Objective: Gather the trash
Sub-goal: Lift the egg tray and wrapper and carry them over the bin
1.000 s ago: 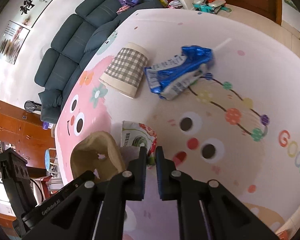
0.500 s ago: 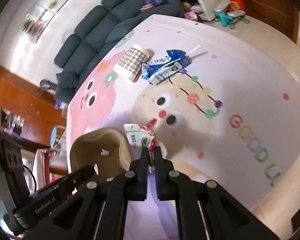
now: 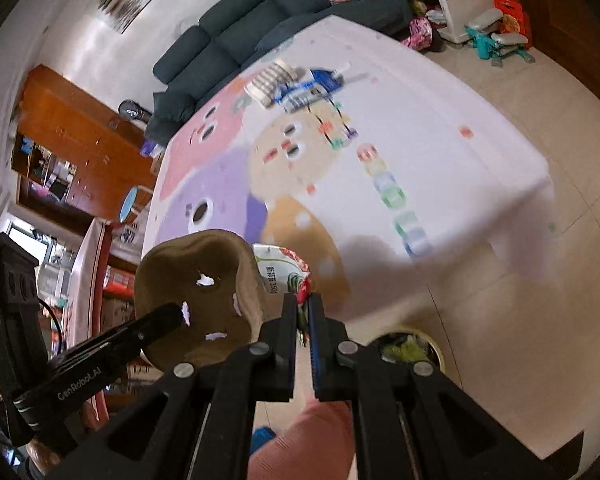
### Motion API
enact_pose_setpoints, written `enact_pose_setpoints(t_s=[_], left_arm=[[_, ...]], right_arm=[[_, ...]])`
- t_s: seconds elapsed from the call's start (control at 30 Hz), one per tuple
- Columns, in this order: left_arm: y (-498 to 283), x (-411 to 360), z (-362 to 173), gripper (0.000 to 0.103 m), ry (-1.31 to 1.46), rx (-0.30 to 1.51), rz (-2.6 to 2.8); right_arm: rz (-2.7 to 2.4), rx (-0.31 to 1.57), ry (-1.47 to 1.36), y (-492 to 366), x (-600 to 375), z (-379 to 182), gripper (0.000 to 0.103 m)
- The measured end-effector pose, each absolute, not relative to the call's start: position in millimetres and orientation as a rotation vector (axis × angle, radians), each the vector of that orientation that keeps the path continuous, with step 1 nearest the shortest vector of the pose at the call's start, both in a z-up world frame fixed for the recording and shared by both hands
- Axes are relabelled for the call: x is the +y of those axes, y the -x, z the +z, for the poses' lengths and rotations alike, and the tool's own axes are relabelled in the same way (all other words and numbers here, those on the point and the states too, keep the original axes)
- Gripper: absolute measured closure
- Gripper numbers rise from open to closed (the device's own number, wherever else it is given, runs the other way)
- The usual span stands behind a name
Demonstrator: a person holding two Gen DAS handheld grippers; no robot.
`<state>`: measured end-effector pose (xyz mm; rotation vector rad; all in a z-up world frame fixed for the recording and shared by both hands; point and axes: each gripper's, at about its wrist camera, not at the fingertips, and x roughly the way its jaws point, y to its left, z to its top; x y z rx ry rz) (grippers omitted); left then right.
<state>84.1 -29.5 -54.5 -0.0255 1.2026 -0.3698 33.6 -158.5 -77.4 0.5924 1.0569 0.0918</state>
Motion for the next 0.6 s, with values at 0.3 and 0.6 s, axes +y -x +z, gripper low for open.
enact_pose_setpoints(t_s=[0.3, 0.6], left_arm=[[-36, -38, -87, 0.093, -0.085, 1.279, -0.335], [-23, -38, -185, 0.093, -0.124, 1.389, -0.290]], right_arm=[[0.084, 1.157, -0.640, 22, -167, -117, 0.098], [0.040, 1.300, -0.670, 38, -157, -206, 0.098]])
